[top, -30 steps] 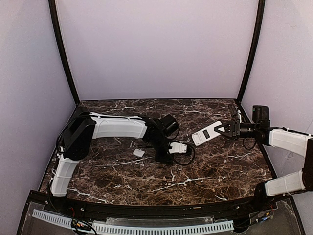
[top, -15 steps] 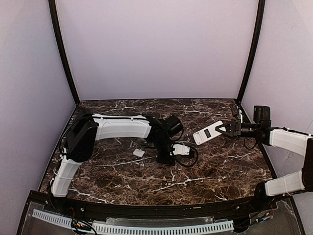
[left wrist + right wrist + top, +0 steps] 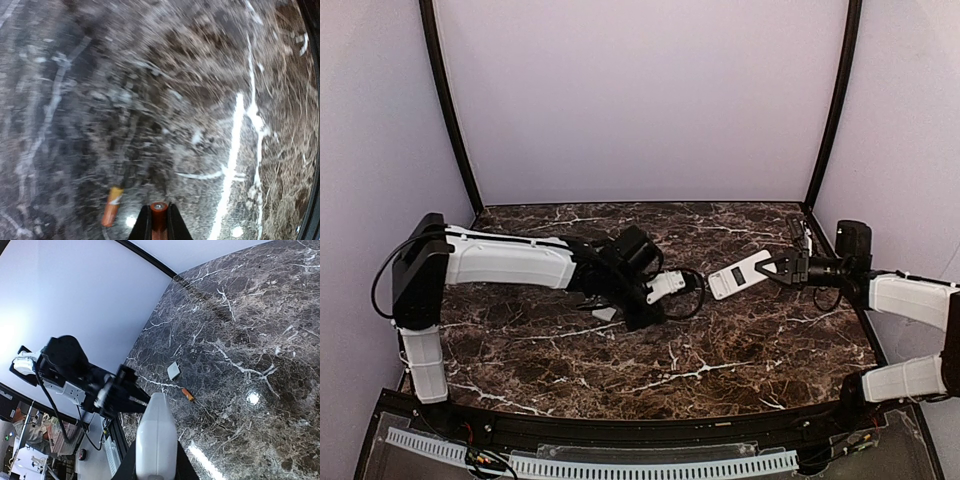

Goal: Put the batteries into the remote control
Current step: Pick up the battery from the center of the board, then place the battery in the battery compartment.

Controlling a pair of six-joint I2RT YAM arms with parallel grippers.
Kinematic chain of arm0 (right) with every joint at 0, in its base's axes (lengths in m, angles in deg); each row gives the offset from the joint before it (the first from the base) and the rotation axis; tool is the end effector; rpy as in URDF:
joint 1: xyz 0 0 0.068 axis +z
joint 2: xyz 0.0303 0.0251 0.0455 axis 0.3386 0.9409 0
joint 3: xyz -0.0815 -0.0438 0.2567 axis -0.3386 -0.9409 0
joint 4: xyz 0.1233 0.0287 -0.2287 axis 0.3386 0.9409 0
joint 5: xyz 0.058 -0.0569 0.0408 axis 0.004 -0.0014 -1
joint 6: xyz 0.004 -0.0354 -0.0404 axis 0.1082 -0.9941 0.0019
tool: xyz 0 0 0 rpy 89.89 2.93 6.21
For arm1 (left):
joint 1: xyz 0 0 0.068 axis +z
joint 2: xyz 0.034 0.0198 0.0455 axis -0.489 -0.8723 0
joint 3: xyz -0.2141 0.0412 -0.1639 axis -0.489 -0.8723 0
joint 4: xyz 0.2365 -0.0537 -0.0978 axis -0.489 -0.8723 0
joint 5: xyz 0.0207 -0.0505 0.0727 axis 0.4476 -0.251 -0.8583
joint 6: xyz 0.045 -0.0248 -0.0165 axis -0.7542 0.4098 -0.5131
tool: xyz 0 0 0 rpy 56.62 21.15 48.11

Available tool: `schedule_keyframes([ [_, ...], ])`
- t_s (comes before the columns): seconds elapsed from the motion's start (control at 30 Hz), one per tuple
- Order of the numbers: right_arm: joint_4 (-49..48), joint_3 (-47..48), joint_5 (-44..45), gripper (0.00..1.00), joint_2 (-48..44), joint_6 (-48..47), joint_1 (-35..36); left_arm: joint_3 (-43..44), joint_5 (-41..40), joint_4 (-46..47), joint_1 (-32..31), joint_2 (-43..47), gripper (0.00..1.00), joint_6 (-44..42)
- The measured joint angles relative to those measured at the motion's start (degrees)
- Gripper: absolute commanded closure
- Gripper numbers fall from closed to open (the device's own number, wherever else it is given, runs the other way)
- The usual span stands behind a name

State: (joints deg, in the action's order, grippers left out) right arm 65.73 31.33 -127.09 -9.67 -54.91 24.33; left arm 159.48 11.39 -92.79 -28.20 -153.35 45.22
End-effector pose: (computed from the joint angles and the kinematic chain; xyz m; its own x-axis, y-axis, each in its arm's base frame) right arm 0.2250 0.0496 0.2160 -0.7976 0.1769 -0.5767 -0.4983 0.3456 0.7951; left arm 0.2279 -0.3697 0.1902 -0.1099 0.8066 -0.5808 0.9840 0.1706 0.0507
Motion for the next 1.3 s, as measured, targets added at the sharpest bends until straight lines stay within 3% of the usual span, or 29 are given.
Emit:
schedule_keyframes([
  [0.23, -5.33, -0.17, 3.37, 1.0, 0.11, 3.41, 5.27, -9.84, -8.22, 20.35, 3.61, 16.46, 1.0, 17.14],
  [0.43, -7.82, -0.42, 7.19, 1.0, 0.24, 4.94, 9.46, -16.35, -11.76, 29.73, 6.32, 20.9, 1.0, 32.13],
  [0.67, -20.9, -3.87, 16.46, 1.0, 3.82, 13.22, 17.68, -20.61, -17.29, 36.65, 4.85, 20.9, 1.0, 48.3],
  [1.03, -38.64, -4.52, 29.16, 1.0, 12.46, 25.38, 26.64, -23.98, -29.46, 48.35, -2.05, 20.94, 1.0, 48.94],
  [1.3, -45.18, -4.52, 34.47, 1.0, 13.49, 31.45, 30.34, -29.75, -32.41, 57.42, -3.91, 21.33, 0.99, 45.05],
])
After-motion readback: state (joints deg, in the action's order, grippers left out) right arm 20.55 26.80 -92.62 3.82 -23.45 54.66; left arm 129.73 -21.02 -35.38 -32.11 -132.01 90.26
